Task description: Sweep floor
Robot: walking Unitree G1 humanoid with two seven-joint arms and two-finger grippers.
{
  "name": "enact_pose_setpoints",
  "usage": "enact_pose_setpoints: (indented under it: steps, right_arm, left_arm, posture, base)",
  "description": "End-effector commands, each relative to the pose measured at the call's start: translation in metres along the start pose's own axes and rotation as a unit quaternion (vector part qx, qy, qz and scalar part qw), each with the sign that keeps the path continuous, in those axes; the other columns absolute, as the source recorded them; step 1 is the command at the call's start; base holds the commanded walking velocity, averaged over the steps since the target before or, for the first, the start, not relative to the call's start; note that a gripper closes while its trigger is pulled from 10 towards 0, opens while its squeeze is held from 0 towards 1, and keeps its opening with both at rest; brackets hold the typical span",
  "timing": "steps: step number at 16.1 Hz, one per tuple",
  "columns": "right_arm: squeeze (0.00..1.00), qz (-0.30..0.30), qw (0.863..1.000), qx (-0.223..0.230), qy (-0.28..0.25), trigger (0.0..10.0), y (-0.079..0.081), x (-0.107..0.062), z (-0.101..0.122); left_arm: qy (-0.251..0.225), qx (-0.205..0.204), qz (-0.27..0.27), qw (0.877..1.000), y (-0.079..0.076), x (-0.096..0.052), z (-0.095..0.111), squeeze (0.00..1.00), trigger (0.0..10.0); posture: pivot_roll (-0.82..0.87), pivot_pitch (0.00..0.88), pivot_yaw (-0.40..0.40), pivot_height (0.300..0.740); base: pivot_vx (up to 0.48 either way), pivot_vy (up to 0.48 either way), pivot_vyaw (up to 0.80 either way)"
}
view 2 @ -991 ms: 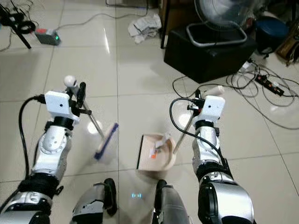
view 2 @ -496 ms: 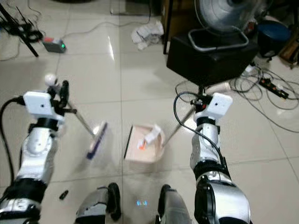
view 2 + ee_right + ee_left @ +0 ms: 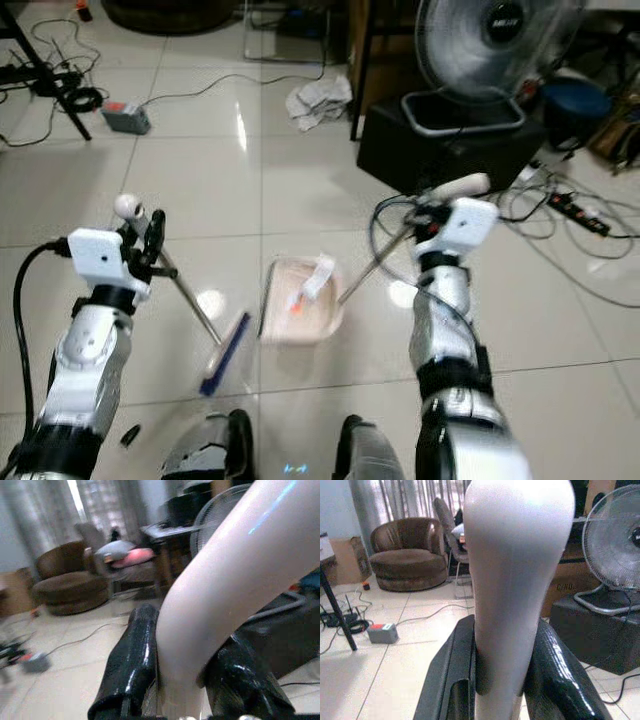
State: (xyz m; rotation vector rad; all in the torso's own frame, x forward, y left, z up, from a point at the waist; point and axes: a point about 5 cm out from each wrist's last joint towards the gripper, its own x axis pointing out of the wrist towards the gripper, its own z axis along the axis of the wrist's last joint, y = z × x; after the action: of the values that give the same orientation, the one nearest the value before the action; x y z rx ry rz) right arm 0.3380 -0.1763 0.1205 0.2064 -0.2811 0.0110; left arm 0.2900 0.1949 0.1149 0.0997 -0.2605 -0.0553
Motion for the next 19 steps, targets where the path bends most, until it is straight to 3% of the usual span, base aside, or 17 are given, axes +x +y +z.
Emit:
enact_pose_setpoints:
  steps: [1, 3, 7, 14, 19]
  right_arm:
    - [0.0, 0.022, 1.0, 0.018, -0.001, 10.0, 0.009, -0.001, 0.002]
    - [0.0, 0.033, 0.998, 0.046, -0.004, 10.0, 0.015, -0.005, 0.003]
    - [0.0, 0.059, 0.996, 0.064, 0.003, 10.0, 0.022, 0.003, 0.014]
    - [0.0, 0.075, 0.994, 0.082, 0.013, 10.0, 0.023, 0.004, 0.02]
    - [0.0, 0.088, 0.994, 0.052, 0.024, 10.0, 0.023, 0.008, 0.023]
  left_arm:
    - [-0.019, 0.004, 0.002, 1.0, -0.001, -0.001, 0.009, 0.0, 10.0]
    - [-0.011, 0.009, 0.008, 1.0, 0.003, -0.01, 0.009, 0.0, 10.0]
    - [0.012, 0.035, 0.01, 0.999, 0.012, -0.023, 0.005, 0.0, 10.0]
    - [0.017, 0.045, 0.009, 0.999, 0.017, -0.022, 0.008, 0.0, 10.0]
    - [0.039, 0.029, 0.01, 0.999, 0.013, -0.02, 0.002, 0.0, 10.0]
  posture:
    - [0.02, 0.11, 0.008, 0.74]
    - [0.03, 0.105, 0.018, 0.74]
    - [0.04, 0.1, 0.02, 0.74]
    - [0.05, 0.104, 0.03, 0.74]
    - [0.04, 0.108, 0.036, 0.74]
  base:
    - [0.0, -0.368, 0.0]
    - [0.0, -0.409, 0.0]
    - [0.0, -0.466, 0.0]
    - [0.0, -0.468, 0.0]
    - [0.0, -0.356, 0.16]
